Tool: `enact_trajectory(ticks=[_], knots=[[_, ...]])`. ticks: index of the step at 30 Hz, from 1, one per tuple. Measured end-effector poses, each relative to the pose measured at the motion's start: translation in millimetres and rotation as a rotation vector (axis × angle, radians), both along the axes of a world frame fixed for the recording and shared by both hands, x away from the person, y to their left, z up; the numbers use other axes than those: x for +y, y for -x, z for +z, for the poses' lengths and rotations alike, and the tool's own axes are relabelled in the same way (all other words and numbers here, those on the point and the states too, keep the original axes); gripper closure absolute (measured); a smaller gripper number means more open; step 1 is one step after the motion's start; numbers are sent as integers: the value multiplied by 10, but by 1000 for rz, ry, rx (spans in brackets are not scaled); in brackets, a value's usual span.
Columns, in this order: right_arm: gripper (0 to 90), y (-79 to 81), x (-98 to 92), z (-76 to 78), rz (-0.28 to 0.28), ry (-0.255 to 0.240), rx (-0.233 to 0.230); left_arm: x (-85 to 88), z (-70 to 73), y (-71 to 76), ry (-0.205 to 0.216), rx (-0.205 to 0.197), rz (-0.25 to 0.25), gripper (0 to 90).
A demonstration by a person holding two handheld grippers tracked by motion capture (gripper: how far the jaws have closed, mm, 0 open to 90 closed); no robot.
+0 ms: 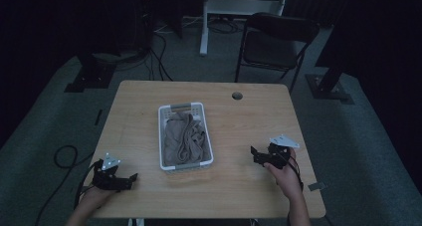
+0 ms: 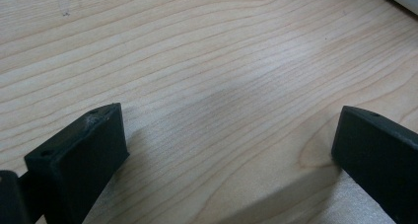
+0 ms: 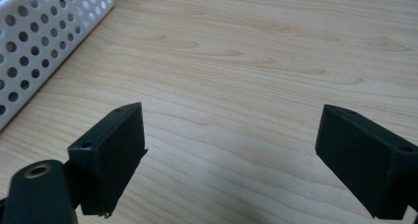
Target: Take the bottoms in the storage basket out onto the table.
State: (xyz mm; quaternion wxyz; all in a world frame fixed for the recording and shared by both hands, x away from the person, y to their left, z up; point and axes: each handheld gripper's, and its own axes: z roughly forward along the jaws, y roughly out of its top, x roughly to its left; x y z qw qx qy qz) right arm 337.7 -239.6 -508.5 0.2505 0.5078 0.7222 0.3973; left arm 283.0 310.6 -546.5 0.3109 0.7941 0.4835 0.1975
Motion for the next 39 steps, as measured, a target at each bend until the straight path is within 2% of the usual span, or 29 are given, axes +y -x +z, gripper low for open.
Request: enact_trajectory(ticks=[39], knots=[[113, -154, 444, 185, 79, -28, -40, 0, 0, 0, 0, 0, 0, 6]])
